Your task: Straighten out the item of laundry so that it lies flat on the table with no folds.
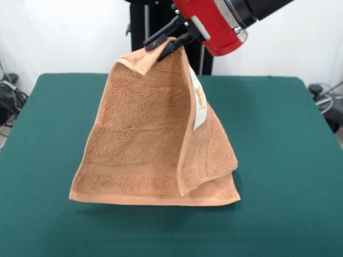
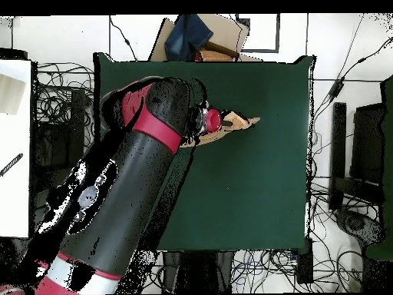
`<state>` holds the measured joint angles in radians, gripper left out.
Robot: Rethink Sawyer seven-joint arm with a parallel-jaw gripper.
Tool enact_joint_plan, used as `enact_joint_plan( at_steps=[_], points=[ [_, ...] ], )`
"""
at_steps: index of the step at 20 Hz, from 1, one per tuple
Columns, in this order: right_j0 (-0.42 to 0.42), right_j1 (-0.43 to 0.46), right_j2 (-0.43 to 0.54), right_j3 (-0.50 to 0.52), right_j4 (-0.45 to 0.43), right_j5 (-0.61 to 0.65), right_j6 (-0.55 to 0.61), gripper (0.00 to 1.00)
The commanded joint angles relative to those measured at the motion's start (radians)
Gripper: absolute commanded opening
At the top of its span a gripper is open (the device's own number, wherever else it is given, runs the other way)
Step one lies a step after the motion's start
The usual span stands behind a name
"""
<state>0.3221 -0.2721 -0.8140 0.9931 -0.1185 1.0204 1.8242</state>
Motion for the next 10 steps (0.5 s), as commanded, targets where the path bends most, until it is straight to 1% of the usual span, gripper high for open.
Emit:
enact_joint_plan(
  at_steps=[1, 10],
  points=[
    [0.006, 0.025, 0.08, 0.126, 0.059, -0.072, 0.375, 0.0],
    [-0.001, 0.031, 0.088, 0.143, 0.065, -0.109, 0.372, 0.0]
  ],
)
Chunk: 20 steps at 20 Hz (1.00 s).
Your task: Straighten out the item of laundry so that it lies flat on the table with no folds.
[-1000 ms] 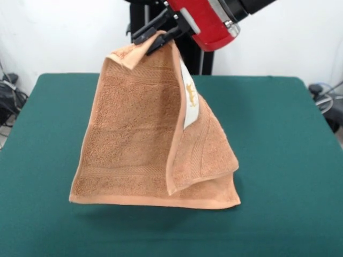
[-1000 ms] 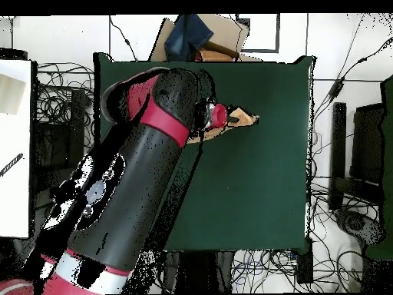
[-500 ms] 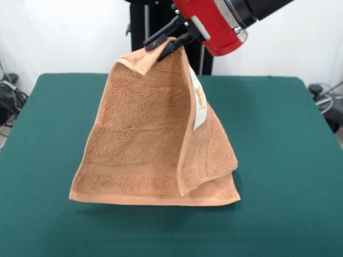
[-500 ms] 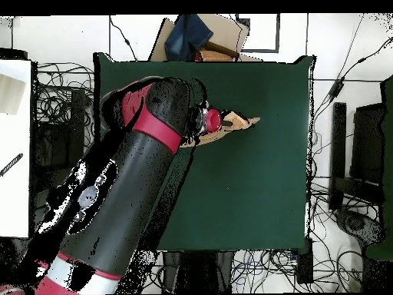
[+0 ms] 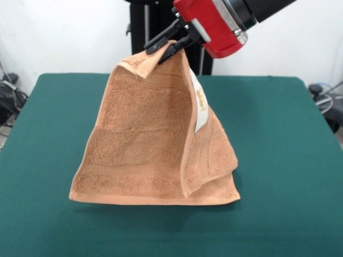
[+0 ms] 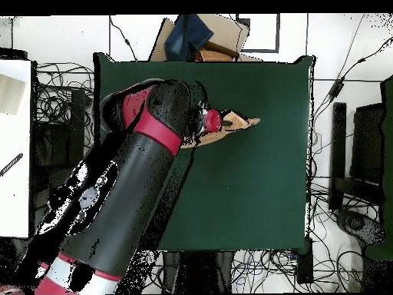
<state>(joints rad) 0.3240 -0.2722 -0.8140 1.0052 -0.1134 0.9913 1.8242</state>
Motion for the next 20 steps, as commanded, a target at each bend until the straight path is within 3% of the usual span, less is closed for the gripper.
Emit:
enact_joint_plan(
  at_steps=[1, 14, 20],
  points=[
    [-0.004, 0.033, 0.089, 0.134, 0.06, -0.086, 0.372, 0.0],
    [-0.005, 0.034, 0.093, 0.177, 0.078, -0.143, 0.364, 0.0],
    [0.004, 0.005, 0.076, 0.245, 0.08, -0.163, 0.359, 0.0]
  ],
)
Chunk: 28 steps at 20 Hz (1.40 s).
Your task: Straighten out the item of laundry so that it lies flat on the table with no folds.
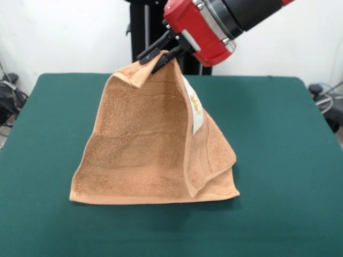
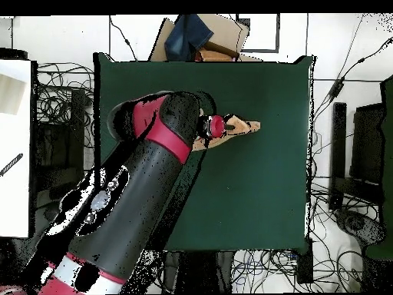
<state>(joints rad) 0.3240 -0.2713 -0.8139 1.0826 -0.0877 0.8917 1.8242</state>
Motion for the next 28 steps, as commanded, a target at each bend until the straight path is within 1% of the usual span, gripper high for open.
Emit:
enact_joint_plan(
  at_steps=[1, 28],
  points=[
    [0.004, 0.002, 0.075, 0.173, 0.055, -0.069, 0.358, 0.0],
    [0.003, 0.012, 0.068, 0.25, 0.082, -0.166, 0.354, 0.0]
  ],
)
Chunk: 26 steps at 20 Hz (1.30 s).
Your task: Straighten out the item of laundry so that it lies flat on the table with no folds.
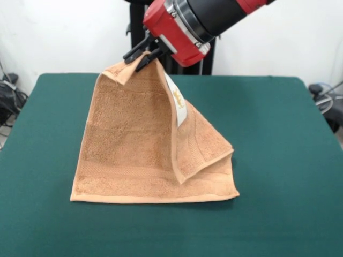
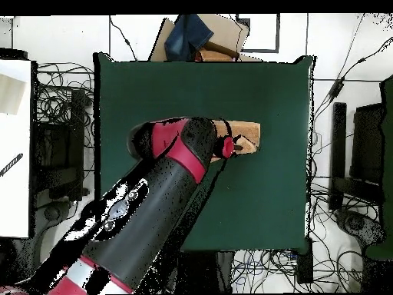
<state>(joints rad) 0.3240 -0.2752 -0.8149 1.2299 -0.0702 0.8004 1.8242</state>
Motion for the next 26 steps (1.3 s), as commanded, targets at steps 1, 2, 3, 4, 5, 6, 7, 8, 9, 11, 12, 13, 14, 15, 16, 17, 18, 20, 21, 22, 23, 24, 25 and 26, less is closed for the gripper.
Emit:
enact_joint_plan(
  at_steps=[1, 2, 3, 4, 5, 6, 7, 8, 9, 11, 12, 13, 14, 15, 16, 17, 18, 20, 21, 22, 23, 24, 25, 26],
  points=[
    [0.004, 0.016, 0.07, 0.108, 0.066, -0.079, 0.356, 0.0],
    [0.004, 0.016, 0.07, 0.111, 0.068, -0.083, 0.358, 0.0],
    [0.004, 0.016, 0.071, 0.115, 0.069, -0.093, 0.36, 0.0],
    [0.003, 0.015, 0.072, 0.118, 0.07, -0.093, 0.358, 0.0],
    [0.003, 0.015, 0.072, 0.125, 0.072, -0.101, 0.36, 0.0],
    [0.003, 0.014, 0.072, 0.131, 0.073, -0.105, 0.359, 0.0],
    [0.002, 0.014, 0.072, 0.135, 0.074, -0.11, 0.358, 0.0],
    [0.002, 0.015, 0.073, 0.138, 0.076, -0.113, 0.357, 0.0],
    [0.002, 0.016, 0.073, 0.14, 0.077, -0.117, 0.357, 0.0],
    [0.001, 0.018, 0.073, 0.142, 0.079, -0.123, 0.353, 0.0],
    [0.001, 0.02, 0.072, 0.142, 0.081, -0.125, 0.35, 0.0],
    [0.001, 0.021, 0.071, 0.142, 0.083, -0.125, 0.346, 0.0],
    [0.001, 0.02, 0.07, 0.145, 0.085, -0.128, 0.344, 0.0],
    [0.001, 0.02, 0.07, 0.148, 0.086, -0.13, 0.34, 0.0],
    [0.0, 0.019, 0.07, 0.152, 0.087, -0.134, 0.338, 0.0],
    [-0.001, 0.017, 0.071, 0.16, 0.087, -0.148, 0.338, 0.0],
    [-0.002, 0.014, 0.072, 0.172, 0.089, -0.167, 0.342, 0.0],
    [-0.002, 0.007, 0.074, 0.199, 0.092, -0.202, 0.35, 0.0],
    [-0.002, 0.007, 0.074, 0.206, 0.094, -0.209, 0.349, 0.0],
    [-0.002, 0.006, 0.074, 0.214, 0.096, -0.215, 0.349, 0.0],
    [-0.001, 0.008, 0.074, 0.219, 0.099, -0.221, 0.35, 0.0],
    [-0.001, 0.009, 0.074, 0.226, 0.101, -0.23, 0.352, 0.0],
    [0.0, 0.012, 0.074, 0.232, 0.104, -0.238, 0.353, 0.0],
    [0.0, 0.012, 0.074, 0.237, 0.106, -0.245, 0.353, 0.0]
  ],
)
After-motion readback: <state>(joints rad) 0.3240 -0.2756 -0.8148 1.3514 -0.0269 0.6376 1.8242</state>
